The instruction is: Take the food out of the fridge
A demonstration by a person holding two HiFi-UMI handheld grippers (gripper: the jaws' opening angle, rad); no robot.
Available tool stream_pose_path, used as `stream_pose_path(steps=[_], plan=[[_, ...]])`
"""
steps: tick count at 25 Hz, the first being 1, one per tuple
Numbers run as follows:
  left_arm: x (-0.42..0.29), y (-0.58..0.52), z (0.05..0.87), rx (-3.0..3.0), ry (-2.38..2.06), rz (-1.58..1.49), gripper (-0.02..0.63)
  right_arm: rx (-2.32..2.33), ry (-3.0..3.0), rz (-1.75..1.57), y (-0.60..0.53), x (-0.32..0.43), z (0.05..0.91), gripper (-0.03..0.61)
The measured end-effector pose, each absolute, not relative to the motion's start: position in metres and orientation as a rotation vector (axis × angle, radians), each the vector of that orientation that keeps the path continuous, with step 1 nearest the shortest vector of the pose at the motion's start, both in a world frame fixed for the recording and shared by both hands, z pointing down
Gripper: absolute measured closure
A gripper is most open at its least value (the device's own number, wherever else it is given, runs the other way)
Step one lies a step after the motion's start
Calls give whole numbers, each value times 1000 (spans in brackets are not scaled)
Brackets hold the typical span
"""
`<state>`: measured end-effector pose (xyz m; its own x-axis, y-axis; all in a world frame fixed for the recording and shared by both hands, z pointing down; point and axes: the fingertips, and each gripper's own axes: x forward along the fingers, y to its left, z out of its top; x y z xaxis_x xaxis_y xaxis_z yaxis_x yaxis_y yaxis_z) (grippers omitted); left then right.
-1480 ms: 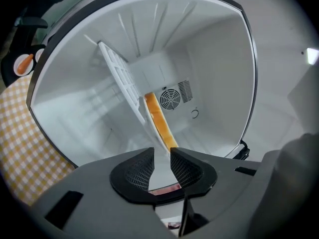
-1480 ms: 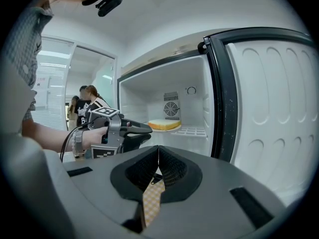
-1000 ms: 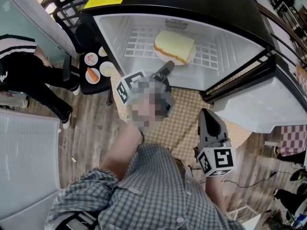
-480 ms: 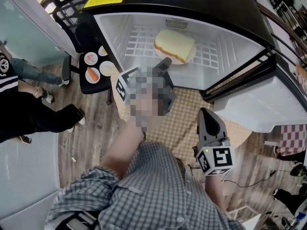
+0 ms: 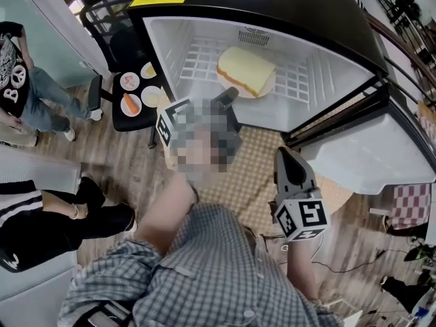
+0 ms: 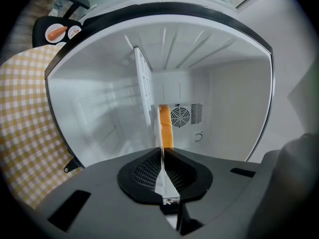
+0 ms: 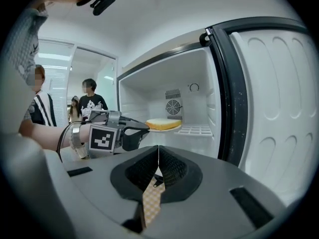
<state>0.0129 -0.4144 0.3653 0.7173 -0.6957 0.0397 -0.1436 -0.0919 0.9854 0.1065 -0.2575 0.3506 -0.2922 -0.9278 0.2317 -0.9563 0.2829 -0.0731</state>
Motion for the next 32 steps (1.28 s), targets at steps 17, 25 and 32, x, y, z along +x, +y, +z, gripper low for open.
stream_pose_path(steps=[17,25,32], plan=[[-2,-399,360,1716,-711,-471,591,1956,-2692,1336,-360,121,369,567],[-7,-396,362,1718,-701,-455,586,1848,-2796,1567,-383,111,363,499],[-9,-395,364,1734,-697,-441,581,1809,-2790,1597,-393,102,363,499]])
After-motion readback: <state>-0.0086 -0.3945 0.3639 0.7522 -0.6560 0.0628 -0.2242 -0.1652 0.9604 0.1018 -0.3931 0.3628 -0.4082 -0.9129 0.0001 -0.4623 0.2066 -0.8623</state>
